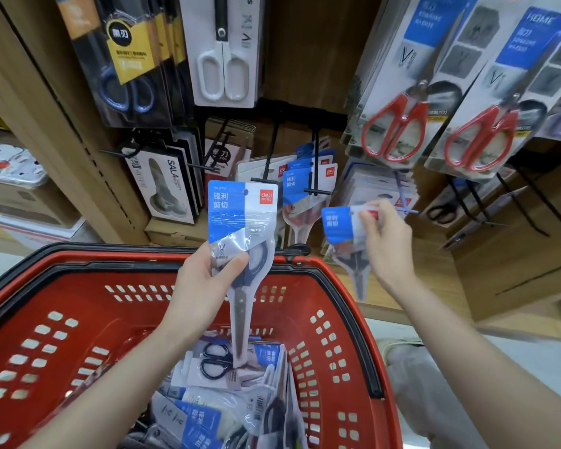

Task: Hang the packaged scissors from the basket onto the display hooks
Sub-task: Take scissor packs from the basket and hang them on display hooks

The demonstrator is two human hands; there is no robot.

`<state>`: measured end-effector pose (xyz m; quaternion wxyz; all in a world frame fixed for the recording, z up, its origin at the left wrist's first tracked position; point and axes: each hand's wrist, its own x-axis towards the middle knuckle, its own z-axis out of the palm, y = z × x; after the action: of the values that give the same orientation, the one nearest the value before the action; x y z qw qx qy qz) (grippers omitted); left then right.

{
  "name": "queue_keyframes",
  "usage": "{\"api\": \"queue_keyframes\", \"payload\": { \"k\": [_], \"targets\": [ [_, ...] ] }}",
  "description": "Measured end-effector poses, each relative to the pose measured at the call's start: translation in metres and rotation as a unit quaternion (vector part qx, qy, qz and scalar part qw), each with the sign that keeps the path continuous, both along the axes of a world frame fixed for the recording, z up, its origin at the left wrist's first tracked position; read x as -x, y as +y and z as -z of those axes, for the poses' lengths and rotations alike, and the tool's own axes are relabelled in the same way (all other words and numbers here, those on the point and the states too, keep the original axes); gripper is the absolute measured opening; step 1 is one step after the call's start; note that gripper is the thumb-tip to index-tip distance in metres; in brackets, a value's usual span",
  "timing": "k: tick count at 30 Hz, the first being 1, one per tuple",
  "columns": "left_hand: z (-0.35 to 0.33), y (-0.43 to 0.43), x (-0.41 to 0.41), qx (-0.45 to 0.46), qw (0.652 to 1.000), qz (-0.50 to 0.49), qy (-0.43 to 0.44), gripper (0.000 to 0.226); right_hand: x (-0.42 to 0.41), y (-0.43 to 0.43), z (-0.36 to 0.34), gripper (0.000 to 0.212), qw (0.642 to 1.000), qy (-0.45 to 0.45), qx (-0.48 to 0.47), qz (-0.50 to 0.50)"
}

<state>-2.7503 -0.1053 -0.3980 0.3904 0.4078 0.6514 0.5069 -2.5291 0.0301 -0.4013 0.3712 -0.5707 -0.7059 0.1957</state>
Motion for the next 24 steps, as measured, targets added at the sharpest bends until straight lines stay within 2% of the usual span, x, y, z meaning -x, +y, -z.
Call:
{"api": "queue_keyframes", "payload": {
  "k": [4, 6, 11, 17, 24],
  "targets": [
    [0.002, 0.000, 0.000, 0.007, 1.000, 0.005, 0.009, 0.020, 0.015, 0.012, 0.017, 0.018, 0.996, 0.050, 0.068, -0.019],
    [0.002, 0.000, 0.000, 0.007, 1.000, 0.007, 0.009, 0.020, 0.023, 0.019, 0.018, 0.015, 0.993, 0.076, 0.084, -0.035],
    [0.004, 0.003, 0.002, 0.004, 1.000, 0.007, 0.010, 0.016, 0.039, 0.032, 0.019, 0.013, 0.993, 0.080, 0.073, -0.054],
    [0.010, 0.005, 0.000, 0.011, 1.000, 0.018, -0.009, 0.018, 0.046, 0.048, 0.018, 0.010, 0.996, 0.070, 0.049, -0.017],
    [0.017, 0.008, 0.000, 0.021, 0.999, 0.025, -0.016, 0.019, 0.054, 0.052, 0.017, 0.012, 0.997, 0.039, 0.044, -0.059]
  ]
}}
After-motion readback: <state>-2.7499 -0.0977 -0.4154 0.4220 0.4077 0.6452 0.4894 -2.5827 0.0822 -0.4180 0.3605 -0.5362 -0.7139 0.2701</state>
